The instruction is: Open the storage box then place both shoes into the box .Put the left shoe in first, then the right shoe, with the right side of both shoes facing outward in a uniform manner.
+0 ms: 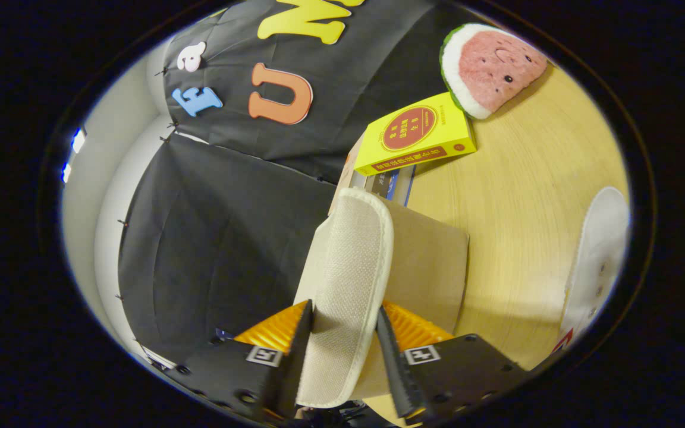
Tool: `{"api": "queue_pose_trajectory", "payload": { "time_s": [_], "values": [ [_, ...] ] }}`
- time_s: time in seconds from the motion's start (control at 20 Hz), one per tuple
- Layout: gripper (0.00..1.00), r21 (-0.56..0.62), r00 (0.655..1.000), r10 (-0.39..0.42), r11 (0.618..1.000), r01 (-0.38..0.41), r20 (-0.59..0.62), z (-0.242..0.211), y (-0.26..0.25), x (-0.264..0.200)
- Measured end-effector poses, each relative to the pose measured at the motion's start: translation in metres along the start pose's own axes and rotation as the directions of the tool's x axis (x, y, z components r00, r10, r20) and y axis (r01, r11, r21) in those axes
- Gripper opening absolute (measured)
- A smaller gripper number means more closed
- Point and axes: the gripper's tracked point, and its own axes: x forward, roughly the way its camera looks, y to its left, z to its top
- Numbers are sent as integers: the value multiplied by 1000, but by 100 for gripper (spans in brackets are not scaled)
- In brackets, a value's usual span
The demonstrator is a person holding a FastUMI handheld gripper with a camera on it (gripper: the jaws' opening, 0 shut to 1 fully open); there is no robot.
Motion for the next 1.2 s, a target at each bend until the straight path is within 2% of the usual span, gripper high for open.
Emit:
{"api": "queue_pose_trajectory", "payload": {
  "time_s": [0.1,0.35,0.5,0.6,0.7,0.9,1.2],
  "values": [
    [54,-32,1000,-5,999,5,-13,-2,0,-3],
    [55,-18,1000,-25,1000,25,-7,-3,-1,-5],
    [51,43,996,-93,995,92,18,3,-3,-7],
    [48,11,988,-152,988,152,19,2,4,-10],
    [46,29,990,-135,991,134,33,4,29,-13],
    [46,-54,970,-236,969,239,63,9,65,-21],
    [46,-164,959,-270,946,281,87,3,163,-5]
  ]
}}
